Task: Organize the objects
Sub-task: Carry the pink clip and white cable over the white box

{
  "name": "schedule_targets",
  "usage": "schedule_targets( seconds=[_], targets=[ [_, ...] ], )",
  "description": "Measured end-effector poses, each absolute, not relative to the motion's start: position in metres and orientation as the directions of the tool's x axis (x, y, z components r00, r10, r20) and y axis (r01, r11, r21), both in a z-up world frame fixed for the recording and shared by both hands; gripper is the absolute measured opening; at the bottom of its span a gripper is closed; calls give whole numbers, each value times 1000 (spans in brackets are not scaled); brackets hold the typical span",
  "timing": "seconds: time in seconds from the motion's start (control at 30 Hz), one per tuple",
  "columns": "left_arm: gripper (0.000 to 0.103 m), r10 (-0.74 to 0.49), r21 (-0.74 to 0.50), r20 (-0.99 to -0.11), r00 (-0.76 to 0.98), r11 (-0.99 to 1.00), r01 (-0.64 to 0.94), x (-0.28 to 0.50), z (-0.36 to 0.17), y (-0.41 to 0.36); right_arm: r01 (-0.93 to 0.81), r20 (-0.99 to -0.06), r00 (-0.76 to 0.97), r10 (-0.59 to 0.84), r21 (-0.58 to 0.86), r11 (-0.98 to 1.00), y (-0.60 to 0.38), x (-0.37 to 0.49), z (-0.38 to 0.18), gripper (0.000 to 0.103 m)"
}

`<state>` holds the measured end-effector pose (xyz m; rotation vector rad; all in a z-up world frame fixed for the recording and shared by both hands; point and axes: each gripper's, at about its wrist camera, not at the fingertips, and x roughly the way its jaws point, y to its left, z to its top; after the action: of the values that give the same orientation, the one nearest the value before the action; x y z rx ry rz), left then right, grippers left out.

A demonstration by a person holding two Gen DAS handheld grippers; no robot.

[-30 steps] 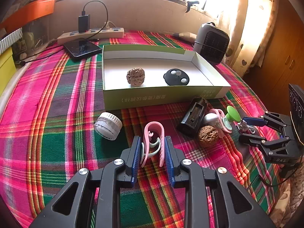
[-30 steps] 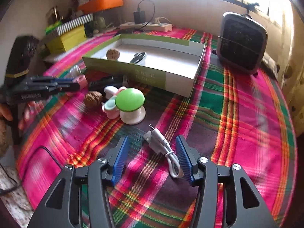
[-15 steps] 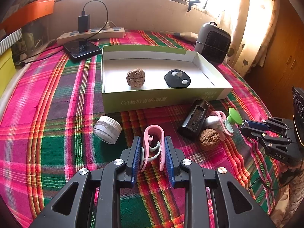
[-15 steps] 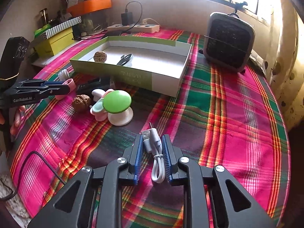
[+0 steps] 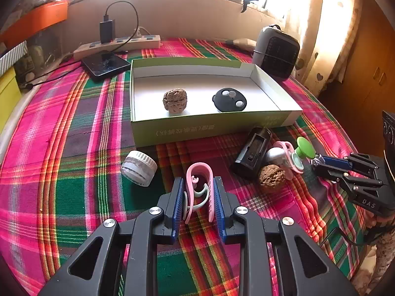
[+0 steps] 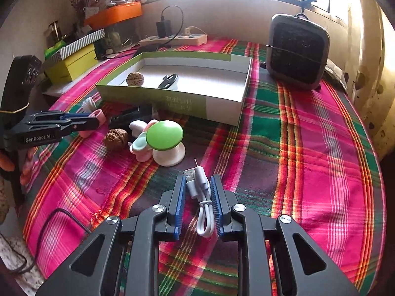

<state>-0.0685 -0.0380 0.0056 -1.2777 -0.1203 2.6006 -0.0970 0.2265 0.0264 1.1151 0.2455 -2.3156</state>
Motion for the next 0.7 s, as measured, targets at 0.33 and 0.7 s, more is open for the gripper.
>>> schedule_targets(
  seconds=[0.33,0.7],
  targets=[
    [21,272,-190,-759,-592,-962,-199,-65,16,-32,517,-754,-520,-401,95,-850,229,-98,31,21],
    [22,295,-198,-732,-615,-955,-222,-76,40,-28,505,-715,-555,-425,116,-855,230,-106,56,21]
  ],
)
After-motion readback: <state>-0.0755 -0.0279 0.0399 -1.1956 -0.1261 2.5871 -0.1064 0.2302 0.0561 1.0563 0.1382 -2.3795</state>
